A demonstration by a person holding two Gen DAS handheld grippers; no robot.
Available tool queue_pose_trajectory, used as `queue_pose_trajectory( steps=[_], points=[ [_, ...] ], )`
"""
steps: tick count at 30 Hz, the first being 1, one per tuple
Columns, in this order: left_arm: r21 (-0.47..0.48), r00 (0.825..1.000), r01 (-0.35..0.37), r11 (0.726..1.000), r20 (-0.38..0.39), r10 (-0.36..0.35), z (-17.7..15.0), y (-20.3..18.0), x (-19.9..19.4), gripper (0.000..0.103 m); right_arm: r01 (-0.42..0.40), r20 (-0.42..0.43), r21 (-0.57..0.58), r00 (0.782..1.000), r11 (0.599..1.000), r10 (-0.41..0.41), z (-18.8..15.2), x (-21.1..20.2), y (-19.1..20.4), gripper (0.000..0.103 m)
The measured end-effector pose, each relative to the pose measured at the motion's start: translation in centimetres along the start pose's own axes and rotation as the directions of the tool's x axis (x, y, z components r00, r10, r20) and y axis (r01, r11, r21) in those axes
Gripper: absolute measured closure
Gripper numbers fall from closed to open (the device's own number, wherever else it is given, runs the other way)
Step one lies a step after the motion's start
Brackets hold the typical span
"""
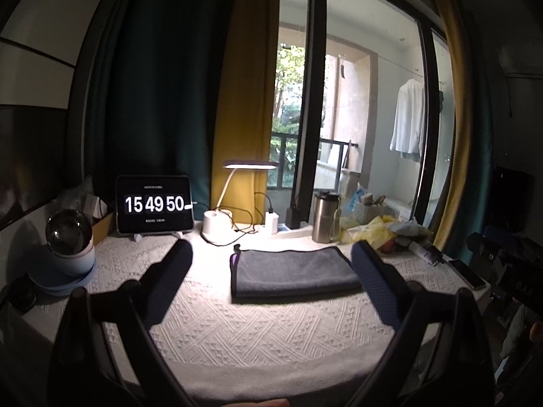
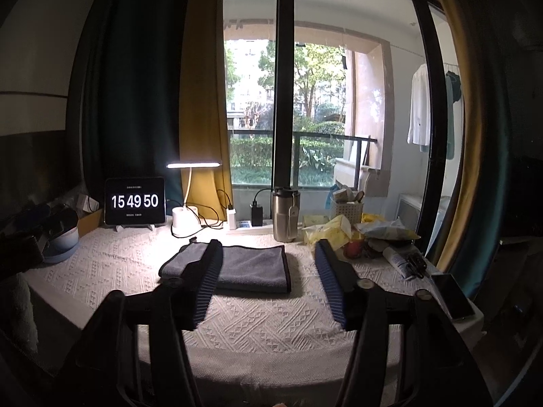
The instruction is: Fold towel
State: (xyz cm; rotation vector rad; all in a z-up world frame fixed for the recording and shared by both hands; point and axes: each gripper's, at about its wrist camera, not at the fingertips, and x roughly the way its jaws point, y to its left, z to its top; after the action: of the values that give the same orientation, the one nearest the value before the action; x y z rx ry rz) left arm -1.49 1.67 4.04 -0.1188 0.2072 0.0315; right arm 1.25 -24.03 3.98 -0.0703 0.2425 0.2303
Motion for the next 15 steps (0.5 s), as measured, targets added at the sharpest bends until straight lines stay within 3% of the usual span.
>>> queue_pose_trajectory(
  steps=[15],
  points=[
    [-0.018,1.0,-0.005,1.0,-0.006,0.005,0.47,0.51,0.02,0.007,-0.005,-0.013,-0.005,1.0,1.0,0.005,-0.17,0.26,0.54,0.04]
  ],
)
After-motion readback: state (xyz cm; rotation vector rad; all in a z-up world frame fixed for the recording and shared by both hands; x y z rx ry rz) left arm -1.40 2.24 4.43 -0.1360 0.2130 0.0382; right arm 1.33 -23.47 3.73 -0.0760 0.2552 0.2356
